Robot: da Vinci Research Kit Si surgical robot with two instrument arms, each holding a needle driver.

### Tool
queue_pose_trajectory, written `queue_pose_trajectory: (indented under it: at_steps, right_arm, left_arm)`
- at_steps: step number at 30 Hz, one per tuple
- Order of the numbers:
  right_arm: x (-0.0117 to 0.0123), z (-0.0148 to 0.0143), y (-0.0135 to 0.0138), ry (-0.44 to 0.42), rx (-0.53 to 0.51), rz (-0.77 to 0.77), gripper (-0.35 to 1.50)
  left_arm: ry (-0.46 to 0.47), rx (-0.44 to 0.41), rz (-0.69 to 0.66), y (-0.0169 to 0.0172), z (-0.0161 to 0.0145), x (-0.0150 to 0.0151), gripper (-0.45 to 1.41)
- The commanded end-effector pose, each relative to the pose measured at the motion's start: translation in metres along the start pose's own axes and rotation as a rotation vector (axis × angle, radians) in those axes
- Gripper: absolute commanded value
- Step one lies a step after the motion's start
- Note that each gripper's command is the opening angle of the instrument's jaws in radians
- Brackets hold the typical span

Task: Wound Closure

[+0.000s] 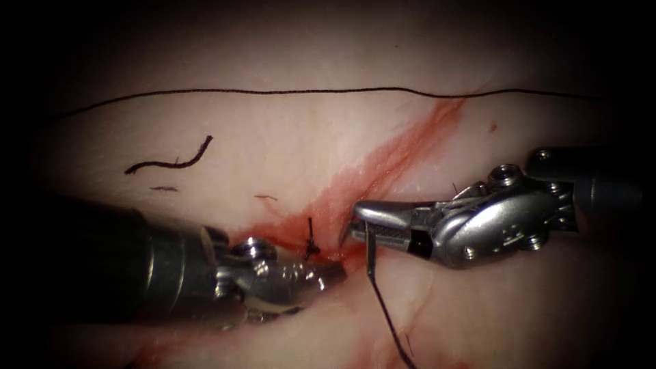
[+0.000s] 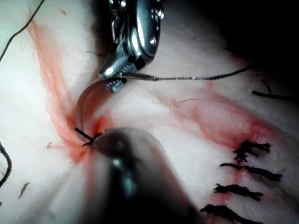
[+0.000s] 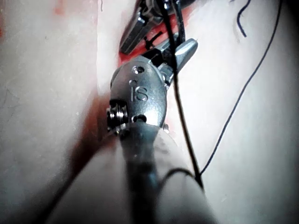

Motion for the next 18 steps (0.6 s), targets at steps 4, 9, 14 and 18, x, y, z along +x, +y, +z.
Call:
queue_pose_trajectory:
  at_steps: [4,9,14,18]
  right_arm:
    - [-0.0006,0.0009,0.0000,0.007,0.005,0.013,-0.35]
    - [-0.0007,0.0009,0.0000,0.010,0.011,0.054,-0.35]
    - [-0.0007,0.0010,-0.0002,0.011,0.012,0.071,-0.35]
    - [-0.0007,0.0012,-0.0006,0.018,0.020,0.097,-0.35]
  left_arm:
    - [0.000,0.000,0.000,0.0002,0.0007,0.0001,-0.45]
    - [0.000,0.000,0.000,0.0002,0.0007,0.0001,-0.45]
    - [0.000,0.000,0.000,0.0002,0.0007,0.0001,-0.45]
    - [0.000,0.000,0.000,0.0002,0.0007,0.0001,-0.45]
